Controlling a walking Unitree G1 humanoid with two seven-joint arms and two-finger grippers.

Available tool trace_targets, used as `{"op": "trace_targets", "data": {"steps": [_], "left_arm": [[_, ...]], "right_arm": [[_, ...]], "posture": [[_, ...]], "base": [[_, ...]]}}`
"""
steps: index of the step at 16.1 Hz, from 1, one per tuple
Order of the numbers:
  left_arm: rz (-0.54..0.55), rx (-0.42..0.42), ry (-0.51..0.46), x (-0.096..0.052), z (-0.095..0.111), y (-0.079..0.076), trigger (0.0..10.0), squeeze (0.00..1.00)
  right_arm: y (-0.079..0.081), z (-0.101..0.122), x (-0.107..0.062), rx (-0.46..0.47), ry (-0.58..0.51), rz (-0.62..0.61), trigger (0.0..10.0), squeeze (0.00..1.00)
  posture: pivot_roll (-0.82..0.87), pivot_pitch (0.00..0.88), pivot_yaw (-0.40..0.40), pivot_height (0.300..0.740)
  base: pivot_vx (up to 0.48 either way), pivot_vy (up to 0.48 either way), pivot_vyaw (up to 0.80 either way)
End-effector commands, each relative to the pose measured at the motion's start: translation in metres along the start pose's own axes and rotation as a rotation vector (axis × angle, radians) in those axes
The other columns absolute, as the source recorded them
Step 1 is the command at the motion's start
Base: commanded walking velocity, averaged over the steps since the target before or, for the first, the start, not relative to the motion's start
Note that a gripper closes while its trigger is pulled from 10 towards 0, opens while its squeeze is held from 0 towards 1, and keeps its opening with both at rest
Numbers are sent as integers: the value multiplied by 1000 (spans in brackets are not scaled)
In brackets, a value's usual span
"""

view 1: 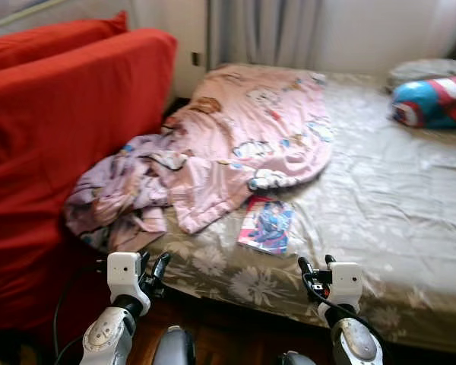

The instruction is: Clean up the room

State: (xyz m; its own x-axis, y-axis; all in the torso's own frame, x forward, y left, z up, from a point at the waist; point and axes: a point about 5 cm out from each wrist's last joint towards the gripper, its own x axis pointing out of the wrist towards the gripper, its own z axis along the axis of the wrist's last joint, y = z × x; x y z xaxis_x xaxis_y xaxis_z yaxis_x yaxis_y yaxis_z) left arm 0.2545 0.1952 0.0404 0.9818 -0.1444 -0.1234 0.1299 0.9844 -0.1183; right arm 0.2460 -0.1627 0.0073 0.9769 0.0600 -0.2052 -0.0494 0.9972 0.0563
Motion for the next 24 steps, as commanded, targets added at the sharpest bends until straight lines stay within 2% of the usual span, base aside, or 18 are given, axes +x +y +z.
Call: {"op": "trace_targets", "data": {"steps": [1, 4, 14, 16, 18, 22, 24], "left_arm": [[-5, 10, -8, 2, 5, 0, 10000, 0], [-4, 5, -9, 3, 5, 1, 10000, 0], [-11, 1, -12, 5, 6, -2, 10000, 0], [-9, 0, -12, 5, 6, -2, 10000, 0], [-10, -1, -15, 5, 6, -2, 10000, 0], [-20, 0, -27, 8, 10, -6, 10000, 0], [-20, -1, -29, 8, 11, -6, 10000, 0]], "right_arm": [[-1, -2, -1, -15, 6, 6, 10000, 0], [-2, -3, -1, 17, 10, -9, 10000, 0], [-1, -1, 1, -24, 6, -3, 10000, 0], [0, 0, 1, -36, -3, 7, 10000, 0], [-2, -1, 1, 6, 7, -8, 10000, 0], [4, -4, 5, -28, 54, 56, 10000, 0], [4, -5, 10, -77, 75, 78, 10000, 0]], "posture": [[-37, 63, -6, 645], [-38, 65, -5, 645], [-37, 62, -9, 645], [-39, 61, -10, 645], [-39, 62, -10, 645], [-37, 73, -7, 645], [-37, 73, -7, 645]], "base": [[0, 0, 0], [253, 0, 135], [309, 0, 0], [328, 0, 516], [322, 0, 0], [66, 0, 0], [0, 0, 0]]}}
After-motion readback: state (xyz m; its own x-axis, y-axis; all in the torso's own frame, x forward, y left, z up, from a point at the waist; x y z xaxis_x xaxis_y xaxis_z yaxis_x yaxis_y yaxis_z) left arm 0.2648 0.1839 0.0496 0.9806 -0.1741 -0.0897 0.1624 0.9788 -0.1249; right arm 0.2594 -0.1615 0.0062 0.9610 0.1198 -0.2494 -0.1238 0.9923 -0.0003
